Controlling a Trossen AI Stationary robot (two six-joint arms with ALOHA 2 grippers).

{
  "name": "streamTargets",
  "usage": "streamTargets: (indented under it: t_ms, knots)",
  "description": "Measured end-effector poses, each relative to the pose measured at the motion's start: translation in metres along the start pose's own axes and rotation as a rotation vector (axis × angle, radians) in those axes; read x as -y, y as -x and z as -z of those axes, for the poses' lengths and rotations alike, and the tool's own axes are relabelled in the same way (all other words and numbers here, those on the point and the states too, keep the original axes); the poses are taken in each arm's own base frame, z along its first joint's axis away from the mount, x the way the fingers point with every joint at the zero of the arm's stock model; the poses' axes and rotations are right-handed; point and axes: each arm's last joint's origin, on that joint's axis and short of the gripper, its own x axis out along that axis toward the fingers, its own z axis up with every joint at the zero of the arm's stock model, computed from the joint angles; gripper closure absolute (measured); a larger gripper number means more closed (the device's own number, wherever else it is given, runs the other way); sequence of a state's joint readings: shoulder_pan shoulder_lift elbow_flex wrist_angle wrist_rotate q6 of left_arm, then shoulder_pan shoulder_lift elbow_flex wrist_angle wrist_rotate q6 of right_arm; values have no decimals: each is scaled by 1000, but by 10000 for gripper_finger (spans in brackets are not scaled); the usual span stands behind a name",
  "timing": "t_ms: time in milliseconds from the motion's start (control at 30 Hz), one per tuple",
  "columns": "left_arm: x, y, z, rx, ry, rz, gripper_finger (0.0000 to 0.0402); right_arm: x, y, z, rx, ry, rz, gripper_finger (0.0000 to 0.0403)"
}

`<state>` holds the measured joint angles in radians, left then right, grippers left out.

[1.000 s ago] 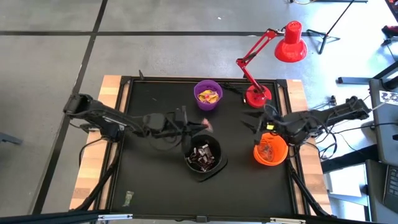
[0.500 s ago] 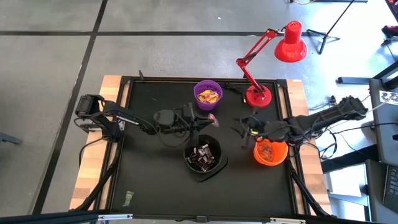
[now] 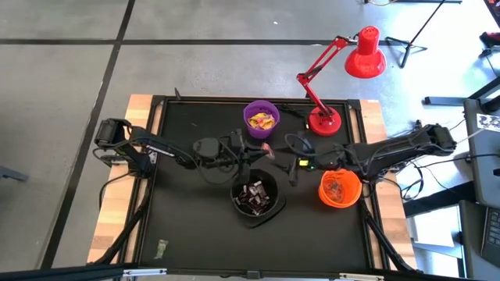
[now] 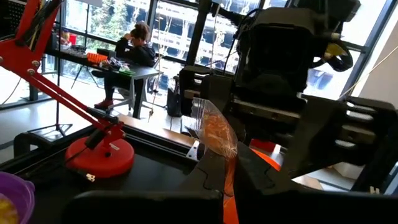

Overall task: Sort candy
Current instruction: Put the orange gummy into the orange bucket

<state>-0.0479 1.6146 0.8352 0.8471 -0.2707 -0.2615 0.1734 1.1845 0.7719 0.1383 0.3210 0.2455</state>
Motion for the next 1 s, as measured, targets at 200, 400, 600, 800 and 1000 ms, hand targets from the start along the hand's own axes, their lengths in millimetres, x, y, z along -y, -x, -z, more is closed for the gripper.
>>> streamTargets:
  t_ms: [200, 400, 600, 800, 1000]
  knots:
    - [0, 0, 0, -1, 0, -1, 401, -4, -12, 3, 35, 10, -11, 154]
    - [0, 0, 1, -5, -1, 0, 401, -3, -15, 5, 44, 32, 59, 191]
    - [0, 0, 1, -8, -3, -1, 401, -3, -15, 3, 58, 60, 44, 285]
    - [0, 0, 2, -19, -7, -9, 401, -4, -15, 3, 56, 86, 21, 376]
    - [1, 1, 3, -27, -10, -16, 401, -4, -15, 4, 49, 101, 16, 386]
